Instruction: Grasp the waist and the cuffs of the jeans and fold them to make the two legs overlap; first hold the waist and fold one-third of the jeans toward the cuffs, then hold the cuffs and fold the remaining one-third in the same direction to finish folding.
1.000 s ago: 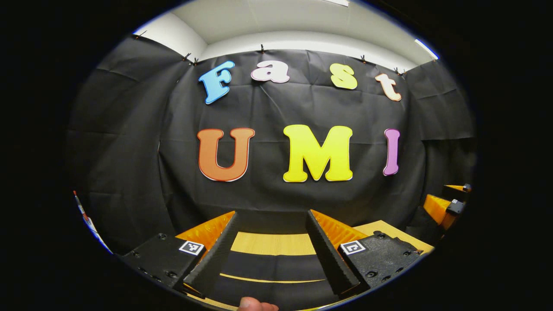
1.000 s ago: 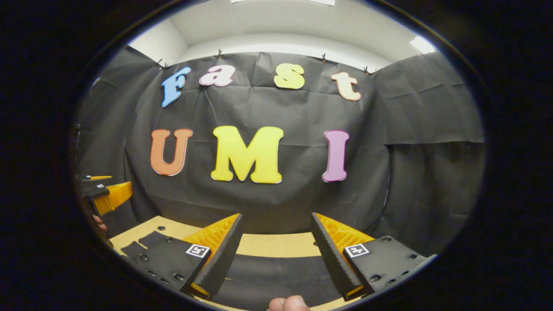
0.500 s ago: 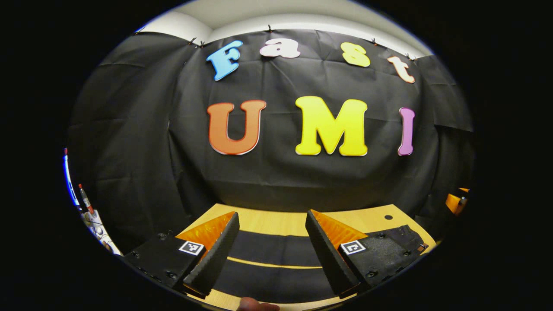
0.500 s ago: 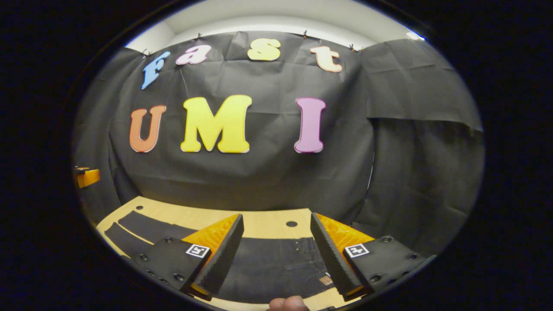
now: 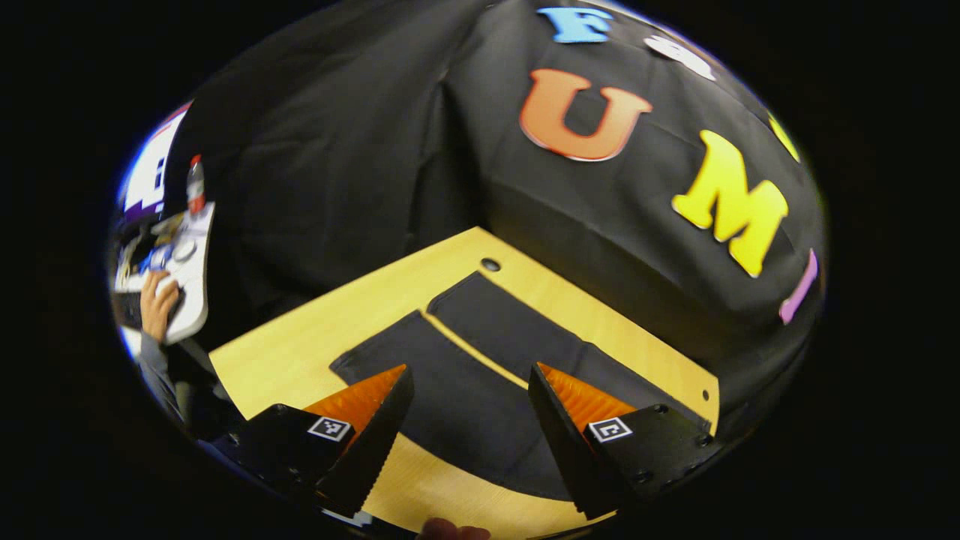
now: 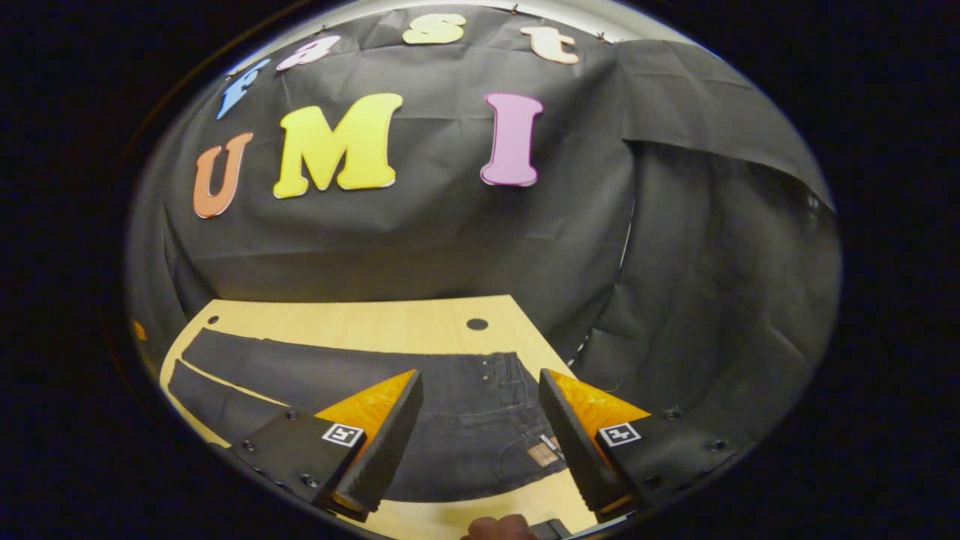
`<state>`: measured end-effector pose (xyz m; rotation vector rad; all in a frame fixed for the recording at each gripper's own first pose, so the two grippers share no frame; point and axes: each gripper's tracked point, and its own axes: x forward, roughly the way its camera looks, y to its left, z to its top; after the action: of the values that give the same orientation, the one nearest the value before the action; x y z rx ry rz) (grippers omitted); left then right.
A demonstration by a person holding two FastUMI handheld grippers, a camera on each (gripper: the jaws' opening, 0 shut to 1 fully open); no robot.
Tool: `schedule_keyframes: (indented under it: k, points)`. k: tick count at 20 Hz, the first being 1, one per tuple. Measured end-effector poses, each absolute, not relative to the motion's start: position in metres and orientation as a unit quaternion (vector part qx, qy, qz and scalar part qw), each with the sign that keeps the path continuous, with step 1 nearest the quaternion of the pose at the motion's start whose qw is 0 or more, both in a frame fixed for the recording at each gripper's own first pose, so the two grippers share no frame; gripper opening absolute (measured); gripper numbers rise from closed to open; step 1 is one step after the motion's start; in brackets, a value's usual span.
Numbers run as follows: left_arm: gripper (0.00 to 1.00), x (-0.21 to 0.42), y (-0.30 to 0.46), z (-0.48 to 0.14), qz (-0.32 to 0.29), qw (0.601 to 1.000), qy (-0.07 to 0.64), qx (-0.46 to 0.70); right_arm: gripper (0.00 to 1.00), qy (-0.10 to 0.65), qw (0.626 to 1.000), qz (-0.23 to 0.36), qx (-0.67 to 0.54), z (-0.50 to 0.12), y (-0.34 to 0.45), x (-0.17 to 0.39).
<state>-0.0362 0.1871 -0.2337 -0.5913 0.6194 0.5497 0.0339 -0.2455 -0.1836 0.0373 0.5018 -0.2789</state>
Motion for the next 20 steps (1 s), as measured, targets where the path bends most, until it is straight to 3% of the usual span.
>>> schedule_keyframes:
  k: [4, 12, 20]
  points:
    - [0.99, -0.052, 0.219, -0.297, 0.307, 0.783, 0.332, -0.427, 0.98, 0.291, 0.943, -0.157, 0.039, -0.209, -0.254, 0.024]
    - [0.99, -0.061, 0.279, -0.355, 0.398, 0.653, 0.324, -0.557, 0.96, 0.311, 0.93, -0.19, 0.045, -0.213, -0.278, 0.019]
    - [0.99, -0.047, 0.309, -0.373, 0.41, 0.644, 0.37, -0.529, 0.96, 0.336, 0.911, -0.225, 0.079, -0.235, -0.294, 0.016]
